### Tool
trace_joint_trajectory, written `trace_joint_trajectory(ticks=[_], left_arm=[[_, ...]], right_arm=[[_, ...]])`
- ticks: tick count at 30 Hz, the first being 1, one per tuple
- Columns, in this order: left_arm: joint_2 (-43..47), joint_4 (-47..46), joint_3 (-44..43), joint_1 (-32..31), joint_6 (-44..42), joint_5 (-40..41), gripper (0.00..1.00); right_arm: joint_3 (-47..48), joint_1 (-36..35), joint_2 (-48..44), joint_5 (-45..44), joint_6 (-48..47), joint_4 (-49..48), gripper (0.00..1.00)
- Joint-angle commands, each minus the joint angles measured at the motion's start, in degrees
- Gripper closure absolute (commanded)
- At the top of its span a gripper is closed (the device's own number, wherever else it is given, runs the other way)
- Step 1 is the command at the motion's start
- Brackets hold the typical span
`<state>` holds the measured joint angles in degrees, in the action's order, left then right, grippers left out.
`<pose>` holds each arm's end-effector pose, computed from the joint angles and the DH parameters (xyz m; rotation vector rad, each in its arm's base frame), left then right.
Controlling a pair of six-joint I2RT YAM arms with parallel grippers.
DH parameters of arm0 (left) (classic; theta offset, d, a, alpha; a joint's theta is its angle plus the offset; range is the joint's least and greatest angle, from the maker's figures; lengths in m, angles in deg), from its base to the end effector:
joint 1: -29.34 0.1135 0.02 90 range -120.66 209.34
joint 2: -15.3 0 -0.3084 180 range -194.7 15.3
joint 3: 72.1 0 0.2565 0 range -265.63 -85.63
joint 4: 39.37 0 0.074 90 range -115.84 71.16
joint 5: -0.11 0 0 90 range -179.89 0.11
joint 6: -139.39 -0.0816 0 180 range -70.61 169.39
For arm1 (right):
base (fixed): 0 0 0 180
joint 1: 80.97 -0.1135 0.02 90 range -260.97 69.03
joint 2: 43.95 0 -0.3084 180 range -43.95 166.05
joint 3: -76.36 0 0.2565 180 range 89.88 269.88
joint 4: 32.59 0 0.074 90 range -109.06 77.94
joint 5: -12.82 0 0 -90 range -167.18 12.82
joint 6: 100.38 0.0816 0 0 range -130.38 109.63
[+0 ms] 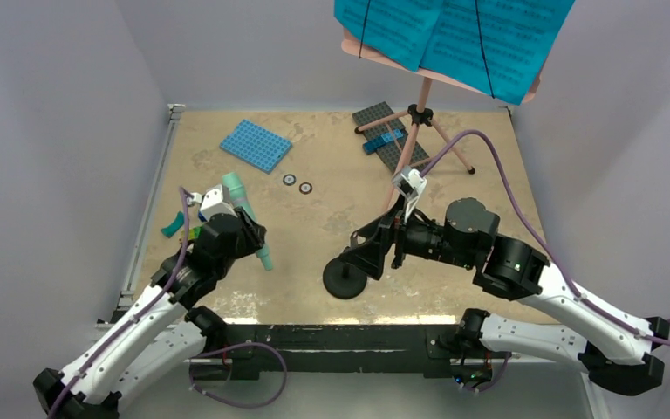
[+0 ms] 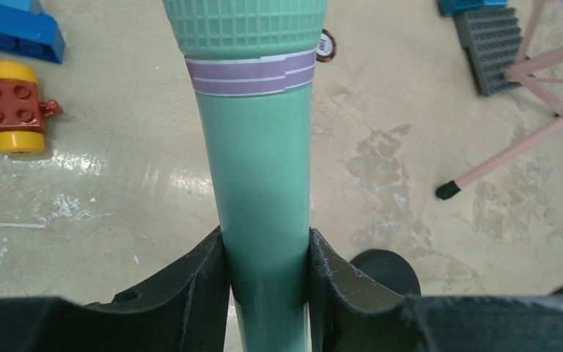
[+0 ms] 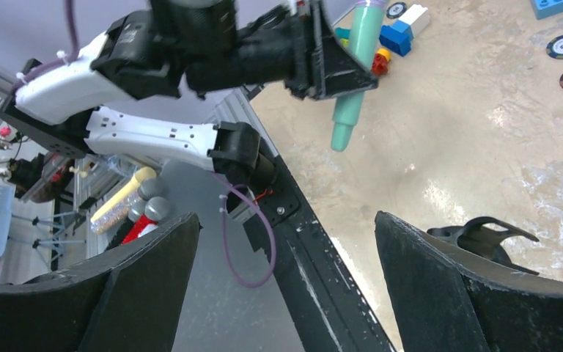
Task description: Pack up the instrument practice props
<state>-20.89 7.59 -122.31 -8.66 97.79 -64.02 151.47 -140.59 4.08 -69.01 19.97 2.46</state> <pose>0.1351 -0.0604 0.2776 -0.4503 2.0623 -0.4288 0.0888 0.1744 0.4381 -0.5887 1.7915 1.2523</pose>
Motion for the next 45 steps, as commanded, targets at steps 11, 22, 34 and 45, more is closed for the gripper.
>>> trace_joint_trajectory(ticks=[11, 22, 34, 45], left_arm=[[-37.14, -22.33, -9.39, 28.73, 3.41, -24.87, 1.0], [-58.99, -24.72, -21.19, 35.7, 5.21, -31.42, 1.0], [-68.18, -19.43, -28.66, 37.91, 3.93, -33.82, 0.7], [-68.92, -15.98, -30.54, 37.91, 2.52, -33.86, 0.47]], right_arm=[[-1.68, 0.01, -9.58, 2.06, -3.75, 4.2, 0.05], [-0.6, 0.02, -13.14, -2.34, -3.89, 11.43, 0.04], [0.11, 0.02, -13.4, -5.34, -4.68, 14.07, 0.02], [-0.21, 0.0, -13.87, -5.64, -3.5, 13.99, 0.02]])
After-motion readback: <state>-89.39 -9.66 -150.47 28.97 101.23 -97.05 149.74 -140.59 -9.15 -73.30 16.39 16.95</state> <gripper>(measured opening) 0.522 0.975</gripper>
